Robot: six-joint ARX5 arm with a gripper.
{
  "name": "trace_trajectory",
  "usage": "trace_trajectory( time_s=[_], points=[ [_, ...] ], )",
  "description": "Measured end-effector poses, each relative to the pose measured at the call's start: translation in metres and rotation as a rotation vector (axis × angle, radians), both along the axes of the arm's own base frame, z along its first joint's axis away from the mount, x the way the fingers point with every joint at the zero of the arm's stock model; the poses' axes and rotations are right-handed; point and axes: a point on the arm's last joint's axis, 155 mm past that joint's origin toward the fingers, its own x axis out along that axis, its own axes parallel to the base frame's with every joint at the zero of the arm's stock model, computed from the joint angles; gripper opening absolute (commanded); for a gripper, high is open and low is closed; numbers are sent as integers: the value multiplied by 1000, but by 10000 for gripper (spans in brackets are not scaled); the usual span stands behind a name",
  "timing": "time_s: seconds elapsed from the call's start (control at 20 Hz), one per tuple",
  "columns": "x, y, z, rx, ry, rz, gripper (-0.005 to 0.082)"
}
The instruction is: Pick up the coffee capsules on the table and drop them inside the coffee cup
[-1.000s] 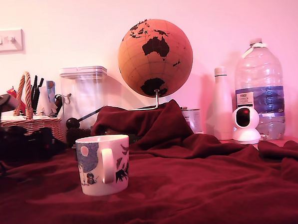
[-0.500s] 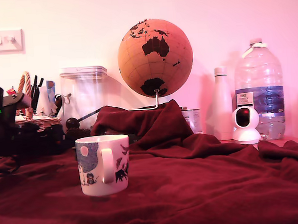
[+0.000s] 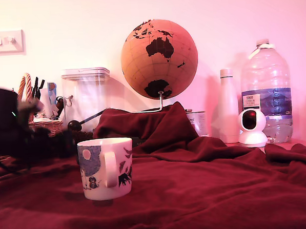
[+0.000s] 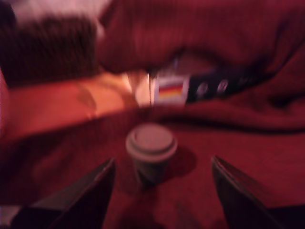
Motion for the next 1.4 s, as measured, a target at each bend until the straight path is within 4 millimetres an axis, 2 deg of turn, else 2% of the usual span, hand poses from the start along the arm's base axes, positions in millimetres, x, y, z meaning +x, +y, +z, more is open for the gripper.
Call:
trace_trajectory(
  time_s=[0.4,0.5,0.6,0.75,1.05,1.15,1.4],
  points=[
    [7,2,-16,45,47,96,581],
    [14,3,-13,49,44,161,581],
    [18,-5,-7,42,31,177,576],
    [20,-4,-5,39,27,210,491],
    [23,4,-2,23,24,252,463],
    [23,5,-5,27,37,257,422],
    [23,3,-21,31,124,255,408]
  ],
)
